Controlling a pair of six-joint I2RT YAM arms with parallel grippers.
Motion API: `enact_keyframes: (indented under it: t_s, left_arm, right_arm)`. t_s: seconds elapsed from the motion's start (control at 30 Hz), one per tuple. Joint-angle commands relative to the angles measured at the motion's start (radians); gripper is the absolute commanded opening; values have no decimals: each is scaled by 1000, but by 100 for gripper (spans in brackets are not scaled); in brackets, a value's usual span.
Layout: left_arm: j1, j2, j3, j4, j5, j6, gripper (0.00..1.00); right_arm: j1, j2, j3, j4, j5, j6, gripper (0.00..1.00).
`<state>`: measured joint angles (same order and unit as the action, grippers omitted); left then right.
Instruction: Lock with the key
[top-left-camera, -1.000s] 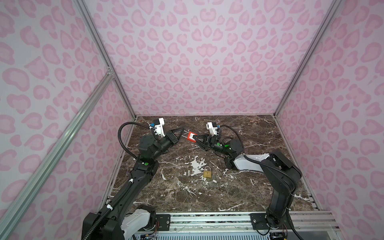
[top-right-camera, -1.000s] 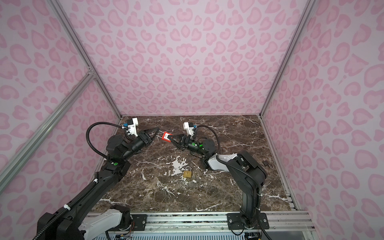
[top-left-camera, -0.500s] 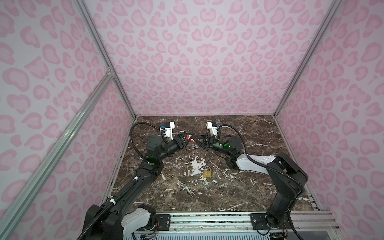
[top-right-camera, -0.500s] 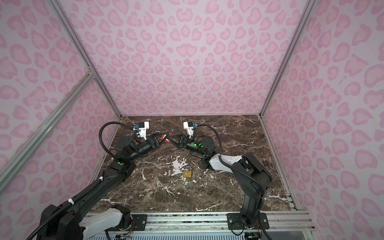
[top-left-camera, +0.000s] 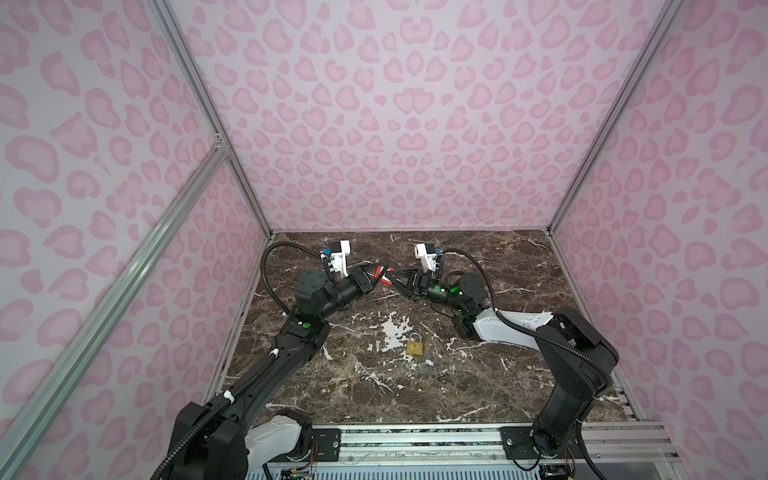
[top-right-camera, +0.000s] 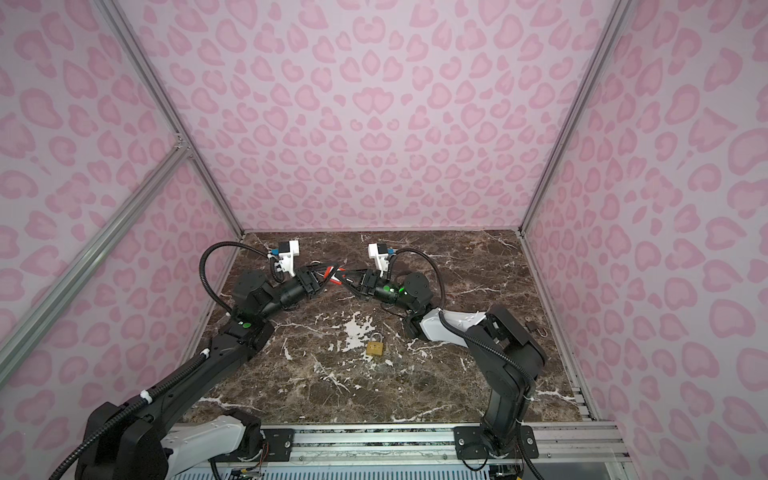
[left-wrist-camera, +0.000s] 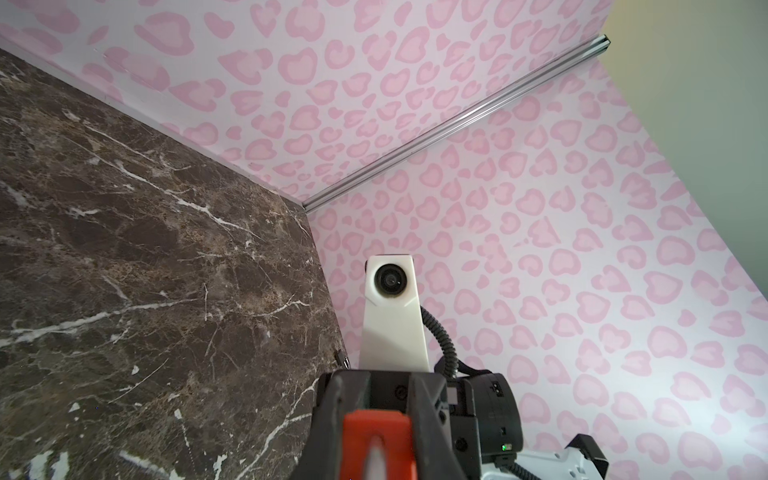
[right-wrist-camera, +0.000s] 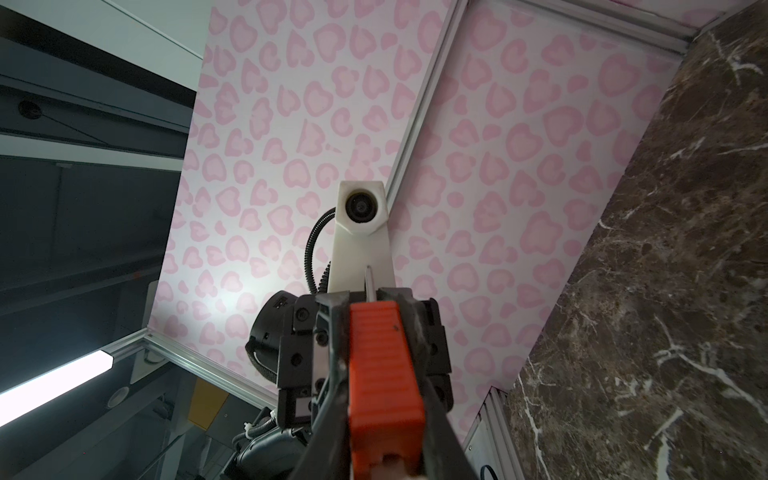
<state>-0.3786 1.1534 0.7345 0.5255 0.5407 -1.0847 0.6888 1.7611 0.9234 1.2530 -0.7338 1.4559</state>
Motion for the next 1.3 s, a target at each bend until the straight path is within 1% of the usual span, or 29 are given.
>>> enact_keyframes:
  t_s: [0.0, 0.07, 0.13, 0.33, 0.53, 0.77, 0.9, 1.03, 1.13, 1.2, 1.27]
  left_arm:
    - [1, 0, 11, 41, 2, 5, 4]
    - [1, -1, 10, 44, 5, 2, 4]
    - [1, -3, 11, 50, 5, -1, 4]
    - [3, 0, 18, 55, 8, -3, 4]
    - [2, -2, 17, 55, 7, -4, 4]
    - [2, -6, 13, 52, 5, -3, 4]
    - [3, -1, 15, 52, 4, -3, 4]
    - [4, 0, 15, 54, 4, -3, 4]
    - [4, 0, 11, 53, 3, -3, 3]
    - [5, -3, 8, 53, 2, -3, 4]
    - [6, -4, 4, 53, 3, -3, 3]
  right_arm:
    - [-4, -6, -11, 11, -4, -20, 49]
    - [-9, -16, -22, 8, -4, -26, 59]
    - [-14, -24, -35, 9, -4, -26, 62]
    - [-33, -20, -73, 65, 0, 11, 63]
    - [-44, -4, -99, 94, 4, 23, 63]
    - [-40, 11, -115, 134, -4, 47, 54]
    - [-34, 6, -116, 134, -8, 46, 48]
    - [-32, 6, -124, 134, -10, 42, 41]
    - [-31, 6, -132, 135, -12, 40, 38]
    - [-29, 3, -138, 133, -8, 36, 34]
    - [-30, -4, -148, 128, 3, 25, 27]
